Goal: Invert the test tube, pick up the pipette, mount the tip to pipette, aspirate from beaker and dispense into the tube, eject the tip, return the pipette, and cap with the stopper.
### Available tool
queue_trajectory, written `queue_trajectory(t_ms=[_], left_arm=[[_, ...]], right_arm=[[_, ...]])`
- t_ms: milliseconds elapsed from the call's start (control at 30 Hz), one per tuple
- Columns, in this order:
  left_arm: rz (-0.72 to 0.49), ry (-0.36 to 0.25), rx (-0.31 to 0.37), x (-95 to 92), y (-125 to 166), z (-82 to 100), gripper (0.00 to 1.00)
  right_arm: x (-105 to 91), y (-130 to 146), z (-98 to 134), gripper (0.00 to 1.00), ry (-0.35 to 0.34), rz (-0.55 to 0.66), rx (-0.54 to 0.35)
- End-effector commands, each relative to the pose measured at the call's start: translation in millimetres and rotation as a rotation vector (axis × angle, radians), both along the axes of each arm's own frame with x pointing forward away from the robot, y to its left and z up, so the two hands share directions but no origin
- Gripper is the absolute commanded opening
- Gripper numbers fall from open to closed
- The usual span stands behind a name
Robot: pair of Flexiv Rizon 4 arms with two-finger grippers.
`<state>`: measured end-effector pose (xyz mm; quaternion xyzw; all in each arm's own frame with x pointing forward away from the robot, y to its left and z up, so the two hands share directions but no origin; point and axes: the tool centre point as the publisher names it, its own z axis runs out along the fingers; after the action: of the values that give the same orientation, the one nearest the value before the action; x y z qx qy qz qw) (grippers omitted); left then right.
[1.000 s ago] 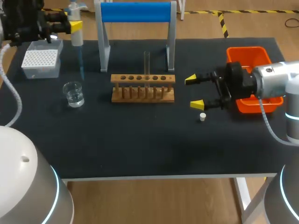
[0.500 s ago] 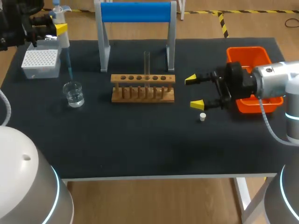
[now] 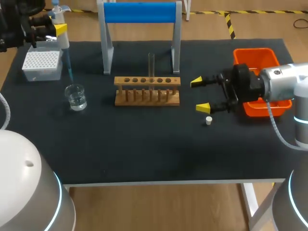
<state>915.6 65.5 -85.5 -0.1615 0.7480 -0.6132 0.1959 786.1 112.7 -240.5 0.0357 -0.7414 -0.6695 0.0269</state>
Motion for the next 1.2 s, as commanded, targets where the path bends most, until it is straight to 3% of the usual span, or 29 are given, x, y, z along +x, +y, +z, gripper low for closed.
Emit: queue_trajectory(t_ms=[33,967,1200], left_arm=[[-0.001,-0.006,-0.004,-0.6,-1,-0.4,0.0],[-0.001,-0.006,-0.004,-0.6,-1,-0.4,0.0],[-0.001,-0.006,-0.004,-0.6,-1,-0.4,0.0]], right_arm=[[-0.7,-1,1,1.0,0.0,0.0,-0.002],[-0.7,-1,1,1.0,0.0,0.0,-0.002],[-2.4,35,-1,1.0,-0.005,-0.017,-0.073]])
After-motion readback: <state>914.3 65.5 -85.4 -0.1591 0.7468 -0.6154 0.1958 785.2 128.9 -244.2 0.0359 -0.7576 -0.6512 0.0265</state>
